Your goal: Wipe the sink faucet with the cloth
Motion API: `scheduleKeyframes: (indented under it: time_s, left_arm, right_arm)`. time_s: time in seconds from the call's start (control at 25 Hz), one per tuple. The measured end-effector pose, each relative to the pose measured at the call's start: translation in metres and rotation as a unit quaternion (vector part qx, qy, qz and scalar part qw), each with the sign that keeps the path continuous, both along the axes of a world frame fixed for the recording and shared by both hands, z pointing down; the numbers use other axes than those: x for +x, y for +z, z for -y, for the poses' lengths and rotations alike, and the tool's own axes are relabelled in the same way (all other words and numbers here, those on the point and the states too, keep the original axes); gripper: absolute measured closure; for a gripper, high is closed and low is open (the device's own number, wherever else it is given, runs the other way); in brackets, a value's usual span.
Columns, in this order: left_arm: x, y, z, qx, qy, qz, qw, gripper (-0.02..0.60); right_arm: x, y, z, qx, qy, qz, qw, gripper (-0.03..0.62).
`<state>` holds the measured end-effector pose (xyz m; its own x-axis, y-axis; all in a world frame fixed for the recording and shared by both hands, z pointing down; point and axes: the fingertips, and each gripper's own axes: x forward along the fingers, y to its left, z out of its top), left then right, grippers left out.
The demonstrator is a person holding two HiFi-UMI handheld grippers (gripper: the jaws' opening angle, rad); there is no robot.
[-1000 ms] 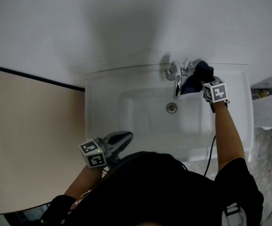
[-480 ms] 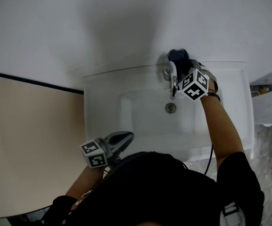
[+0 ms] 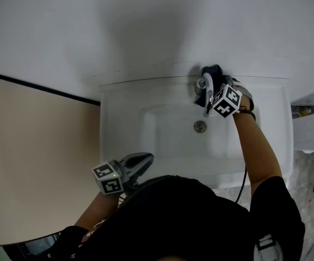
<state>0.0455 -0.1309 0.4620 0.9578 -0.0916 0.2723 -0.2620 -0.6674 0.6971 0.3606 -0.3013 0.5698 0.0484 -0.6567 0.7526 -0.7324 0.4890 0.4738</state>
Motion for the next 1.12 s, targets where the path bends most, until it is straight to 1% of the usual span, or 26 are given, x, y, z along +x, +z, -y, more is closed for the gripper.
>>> scheduleKeyframes:
  time_s: [0.08, 0.16, 0.28, 0.4, 0.44, 0.56, 0.6, 0.64, 0.68, 0.76, 0.84, 0.92, 1.0, 1.12]
  left_arm:
    - [0.003, 0.0, 0.0, -0.002, 0.003, 0.0, 1.0, 0.583]
    - [0.006, 0.001, -0.001, -0.002, 0.009, -0.001, 1.0, 0.583]
    - [0.007, 0.001, -0.004, -0.003, 0.012, -0.002, 0.9999, 0.583]
    - [0.009, 0.003, -0.003, -0.003, 0.013, 0.001, 0.9999, 0.583]
    - [0.009, 0.004, -0.003, -0.003, 0.014, 0.002, 0.9999, 0.583]
    - [0.011, 0.007, -0.005, -0.001, 0.022, 0.003, 0.9998, 0.583]
    - [0.011, 0.007, -0.006, 0.001, 0.022, 0.002, 0.9997, 0.583]
    - [0.011, 0.006, -0.006, 0.002, 0.021, 0.004, 0.9998, 0.583]
    - [0.011, 0.004, -0.006, 0.003, 0.017, 0.007, 0.9998, 0.583]
    - [0.006, 0.0, -0.005, 0.006, 0.009, 0.01, 0.9999, 0.583]
    - [-0.001, -0.002, -0.001, 0.005, 0.001, 0.01, 0.9999, 0.583]
    - [-0.005, 0.001, 0.003, 0.003, -0.005, 0.009, 0.9999, 0.583]
    - [-0.003, 0.003, 0.006, -0.001, -0.009, 0.005, 0.9999, 0.583]
    - [0.005, 0.0, 0.008, -0.005, -0.01, -0.002, 0.9999, 0.583]
  right_arm:
    - [-0.001, 0.002, 0.0, 0.005, -0.002, -0.012, 1.0, 0.533]
    - [-0.003, 0.001, -0.004, 0.009, 0.0, -0.003, 1.0, 0.536]
    - [-0.015, 0.003, -0.024, 0.012, 0.011, 0.043, 0.999, 0.536]
    - [-0.027, 0.015, -0.041, 0.017, 0.021, 0.095, 0.995, 0.534]
    - [-0.032, 0.022, -0.044, 0.011, 0.02, 0.11, 0.994, 0.534]
    - [-0.053, 0.058, -0.055, -0.038, 0.01, 0.148, 0.988, 0.534]
    - [-0.057, 0.067, -0.058, -0.046, 0.016, 0.167, 0.985, 0.533]
    - [-0.058, 0.069, -0.059, -0.042, 0.031, 0.191, 0.98, 0.533]
    - [-0.053, 0.064, -0.06, -0.026, 0.052, 0.216, 0.975, 0.533]
    - [-0.034, 0.039, -0.06, 0.03, 0.093, 0.248, 0.964, 0.533]
    - [-0.015, 0.009, -0.052, 0.086, 0.105, 0.247, 0.96, 0.531]
    - [-0.004, -0.014, -0.036, 0.114, 0.1, 0.235, 0.96, 0.531]
    - [0.0, -0.023, -0.018, 0.116, 0.093, 0.224, 0.963, 0.531]
    - [-0.01, -0.012, -0.002, 0.088, 0.074, 0.209, 0.971, 0.531]
